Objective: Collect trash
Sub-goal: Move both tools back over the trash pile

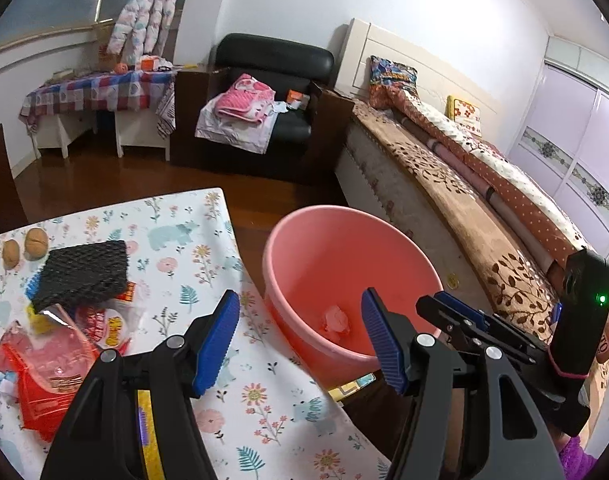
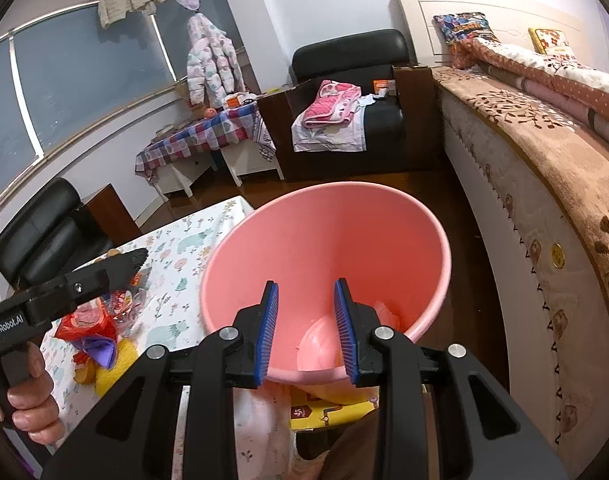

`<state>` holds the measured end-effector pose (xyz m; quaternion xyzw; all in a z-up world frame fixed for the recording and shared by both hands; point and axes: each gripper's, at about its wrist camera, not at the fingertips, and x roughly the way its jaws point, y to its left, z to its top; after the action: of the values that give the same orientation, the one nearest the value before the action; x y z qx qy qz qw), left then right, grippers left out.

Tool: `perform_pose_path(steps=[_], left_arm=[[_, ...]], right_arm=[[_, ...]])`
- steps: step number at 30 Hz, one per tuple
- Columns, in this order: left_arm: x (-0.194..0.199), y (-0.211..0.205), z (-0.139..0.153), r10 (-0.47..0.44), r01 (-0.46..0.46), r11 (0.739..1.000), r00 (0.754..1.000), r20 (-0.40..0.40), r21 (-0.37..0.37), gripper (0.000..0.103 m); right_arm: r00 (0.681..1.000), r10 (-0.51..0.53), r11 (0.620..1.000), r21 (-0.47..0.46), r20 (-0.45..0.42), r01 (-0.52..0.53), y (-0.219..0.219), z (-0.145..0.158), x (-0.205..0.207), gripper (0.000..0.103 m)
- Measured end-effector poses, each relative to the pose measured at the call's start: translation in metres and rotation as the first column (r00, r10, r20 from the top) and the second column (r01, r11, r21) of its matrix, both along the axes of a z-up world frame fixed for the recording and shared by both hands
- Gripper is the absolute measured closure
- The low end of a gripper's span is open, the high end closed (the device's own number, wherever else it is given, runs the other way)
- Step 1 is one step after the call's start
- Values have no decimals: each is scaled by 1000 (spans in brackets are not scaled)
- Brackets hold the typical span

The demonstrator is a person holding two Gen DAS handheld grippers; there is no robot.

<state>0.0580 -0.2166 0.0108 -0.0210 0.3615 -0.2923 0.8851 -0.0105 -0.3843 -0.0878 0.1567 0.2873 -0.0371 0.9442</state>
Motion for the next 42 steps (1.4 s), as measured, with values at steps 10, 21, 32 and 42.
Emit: perform_pose_path(steps=[10,21,32,42], left_arm=[[-13,30,13,47,-47,999,998,37,-5,41],[-27,84,24,132,-131,991,988,78,-15,41],[-44,164,22,284,-285,958,953,104,0,41],[-51,214,2,382,-386,922,921,81,36,41]], right_arm=[[999,42,999,-29,25,-42,24,16,-8,73],[991,124,992,-44,58,-121,63,31,-11,73],[977,204,978,-44,55,-202,101,32,-9,73],[969,246,968,-54,32,-244,120,28,-7,74]])
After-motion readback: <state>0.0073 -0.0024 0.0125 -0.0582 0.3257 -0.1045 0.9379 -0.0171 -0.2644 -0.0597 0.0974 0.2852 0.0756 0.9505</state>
